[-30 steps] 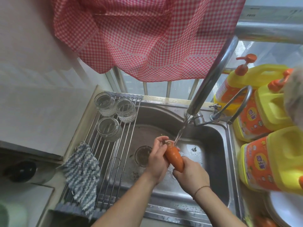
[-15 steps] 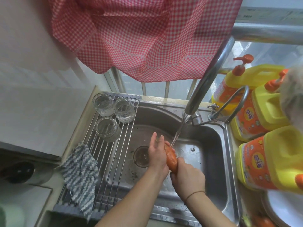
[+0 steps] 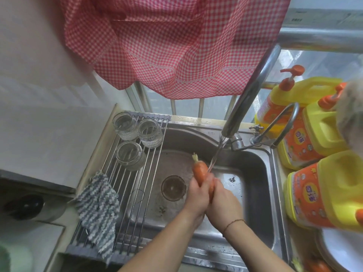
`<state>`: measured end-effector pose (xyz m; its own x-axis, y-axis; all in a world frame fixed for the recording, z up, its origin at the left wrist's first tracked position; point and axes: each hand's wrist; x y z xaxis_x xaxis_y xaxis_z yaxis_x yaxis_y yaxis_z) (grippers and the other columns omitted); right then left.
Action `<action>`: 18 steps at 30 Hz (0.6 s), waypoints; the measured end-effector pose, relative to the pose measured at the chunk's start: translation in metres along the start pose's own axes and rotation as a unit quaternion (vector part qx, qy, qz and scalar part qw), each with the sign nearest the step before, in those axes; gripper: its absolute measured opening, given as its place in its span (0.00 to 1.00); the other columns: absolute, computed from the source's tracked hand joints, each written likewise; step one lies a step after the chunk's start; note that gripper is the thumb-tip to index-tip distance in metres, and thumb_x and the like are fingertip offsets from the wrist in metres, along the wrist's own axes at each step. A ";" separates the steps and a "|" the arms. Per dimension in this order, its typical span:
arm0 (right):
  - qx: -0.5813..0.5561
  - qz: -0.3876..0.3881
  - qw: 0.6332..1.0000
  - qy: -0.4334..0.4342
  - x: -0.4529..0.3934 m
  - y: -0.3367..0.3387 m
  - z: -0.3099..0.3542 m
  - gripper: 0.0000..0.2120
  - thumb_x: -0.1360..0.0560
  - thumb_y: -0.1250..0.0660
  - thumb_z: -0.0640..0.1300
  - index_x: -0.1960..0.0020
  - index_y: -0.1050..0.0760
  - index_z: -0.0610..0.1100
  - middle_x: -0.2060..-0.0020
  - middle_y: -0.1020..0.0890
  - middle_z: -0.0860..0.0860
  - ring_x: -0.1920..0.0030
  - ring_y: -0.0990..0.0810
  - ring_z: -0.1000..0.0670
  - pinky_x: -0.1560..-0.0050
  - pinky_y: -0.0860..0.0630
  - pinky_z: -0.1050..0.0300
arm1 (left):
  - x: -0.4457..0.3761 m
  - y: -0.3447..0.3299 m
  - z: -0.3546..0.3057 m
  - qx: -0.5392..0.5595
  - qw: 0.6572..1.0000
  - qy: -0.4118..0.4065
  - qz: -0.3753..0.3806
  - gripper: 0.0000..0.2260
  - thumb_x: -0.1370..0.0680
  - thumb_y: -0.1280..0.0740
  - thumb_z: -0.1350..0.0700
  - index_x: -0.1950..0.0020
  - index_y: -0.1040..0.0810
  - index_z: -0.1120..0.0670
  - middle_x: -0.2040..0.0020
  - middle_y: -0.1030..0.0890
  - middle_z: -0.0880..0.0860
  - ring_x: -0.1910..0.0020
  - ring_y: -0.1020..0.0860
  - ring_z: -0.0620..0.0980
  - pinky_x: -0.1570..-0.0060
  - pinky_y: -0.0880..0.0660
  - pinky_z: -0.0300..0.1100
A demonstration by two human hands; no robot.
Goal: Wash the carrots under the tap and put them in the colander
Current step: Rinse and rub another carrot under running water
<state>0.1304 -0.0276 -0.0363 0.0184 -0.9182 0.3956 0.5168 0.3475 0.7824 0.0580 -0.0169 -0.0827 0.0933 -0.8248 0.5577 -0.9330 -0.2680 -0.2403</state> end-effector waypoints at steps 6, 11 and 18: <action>-0.143 0.010 0.988 0.049 0.009 0.002 -0.004 0.15 0.22 0.38 0.46 0.37 0.33 0.52 0.57 0.22 0.58 0.60 0.23 0.53 0.62 0.27 0.59 | -0.011 -0.008 -0.023 0.048 0.998 0.040 -0.028 0.25 0.18 0.46 0.40 0.58 0.23 0.59 0.70 0.19 0.58 0.59 0.19 0.59 0.55 0.24 0.48; -0.153 0.032 0.986 0.057 0.017 0.008 -0.008 0.10 0.20 0.40 0.52 0.40 0.28 0.54 0.54 0.20 0.59 0.54 0.21 0.53 0.57 0.26 0.59 | -0.030 0.000 -0.024 0.134 0.979 0.134 -0.079 0.35 0.24 0.49 0.27 0.47 0.27 0.59 0.65 0.18 0.60 0.67 0.18 0.58 0.66 0.22 0.46; -0.264 0.121 0.956 -0.047 0.003 0.018 -0.004 0.07 0.21 0.39 0.44 0.56 0.28 0.44 0.67 0.23 0.47 0.75 0.23 0.47 0.77 0.27 0.56 | -0.028 0.000 -0.028 0.064 0.989 0.104 -0.088 0.34 0.22 0.48 0.31 0.50 0.25 0.63 0.68 0.19 0.58 0.69 0.18 0.56 0.64 0.21 0.48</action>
<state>0.1434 -0.0249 -0.0231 0.1278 -0.7929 0.5959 0.8675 0.3806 0.3204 0.0453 0.0204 -0.0762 0.1645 -0.6422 0.7486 -0.8552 -0.4710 -0.2162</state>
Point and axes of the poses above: each hand's wrist, its own x-axis away from the middle knuckle, its own y-axis out of the back of the hand, z = x × y
